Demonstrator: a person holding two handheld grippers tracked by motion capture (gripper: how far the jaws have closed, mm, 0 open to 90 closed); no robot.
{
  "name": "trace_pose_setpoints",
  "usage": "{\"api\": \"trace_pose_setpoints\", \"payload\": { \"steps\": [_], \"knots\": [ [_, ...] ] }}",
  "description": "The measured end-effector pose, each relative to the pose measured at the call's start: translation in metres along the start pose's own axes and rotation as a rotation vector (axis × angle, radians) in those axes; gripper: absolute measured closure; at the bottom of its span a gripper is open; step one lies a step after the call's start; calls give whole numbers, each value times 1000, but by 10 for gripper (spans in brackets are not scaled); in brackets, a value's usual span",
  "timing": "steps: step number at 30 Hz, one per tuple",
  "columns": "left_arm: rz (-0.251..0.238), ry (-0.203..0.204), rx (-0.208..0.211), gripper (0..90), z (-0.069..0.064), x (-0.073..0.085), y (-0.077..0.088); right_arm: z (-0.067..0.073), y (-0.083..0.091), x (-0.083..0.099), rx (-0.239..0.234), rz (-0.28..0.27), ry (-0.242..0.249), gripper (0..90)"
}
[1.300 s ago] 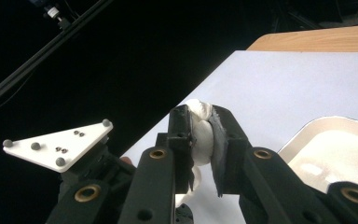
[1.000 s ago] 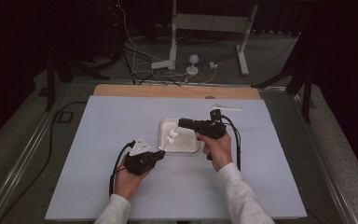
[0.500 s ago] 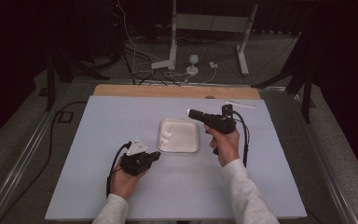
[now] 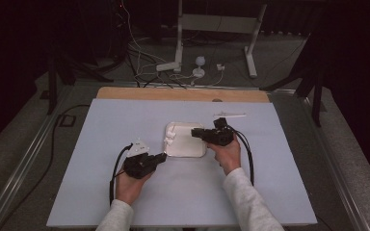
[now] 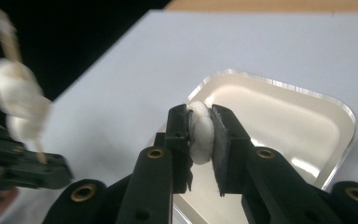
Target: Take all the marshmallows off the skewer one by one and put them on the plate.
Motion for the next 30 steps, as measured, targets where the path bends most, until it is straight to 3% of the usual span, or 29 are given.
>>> {"api": "trace_pose_setpoints", "payload": {
  "steps": [2, 4, 5, 8, 13, 15, 17, 25, 26, 30],
  "knots": [
    [6, -1, 2, 900, 0, 1, -2, -1, -4, 2, 18, 14, 6, 769],
    [10, 1, 8, 900, -1, 1, -3, -4, -14, 6, 37, 48, -1, 677],
    [13, 1, 7, 900, -1, 2, -4, -4, -14, 6, 37, 48, -1, 677],
    [16, 2, 8, 900, 0, 2, -5, -5, -19, 7, 52, 66, -13, 513],
    [15, 9, 8, 900, 1, 2, -6, -4, -17, 7, 68, 70, -15, 365],
    [18, 9, 6, 900, 1, 3, -6, -3, -15, 6, 54, 60, -15, 332],
    [17, 9, 7, 900, 1, 3, -6, 3, -9, 4, 8, 36, -20, 293],
    [24, 14, 4, 900, 0, 3, -9, 21, 7, -3, -103, -22, -2, 284],
    [24, 14, 3, 900, 0, 3, -9, 26, 10, -5, -139, -36, -1, 287],
    [30, 6, 3, 900, -1, 3, -10, 32, 14, -7, -165, -42, 17, 300]
  ]
}}
Point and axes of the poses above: each handheld gripper's, and its own axes: y roughly backward along the jaws, x roughly out of its underside, z roughly to its left, the point moved 4 cm from there along -y, roughly forward along the jaws, and after that the axes turned 5 degrees about z, right-handed, at the moved point
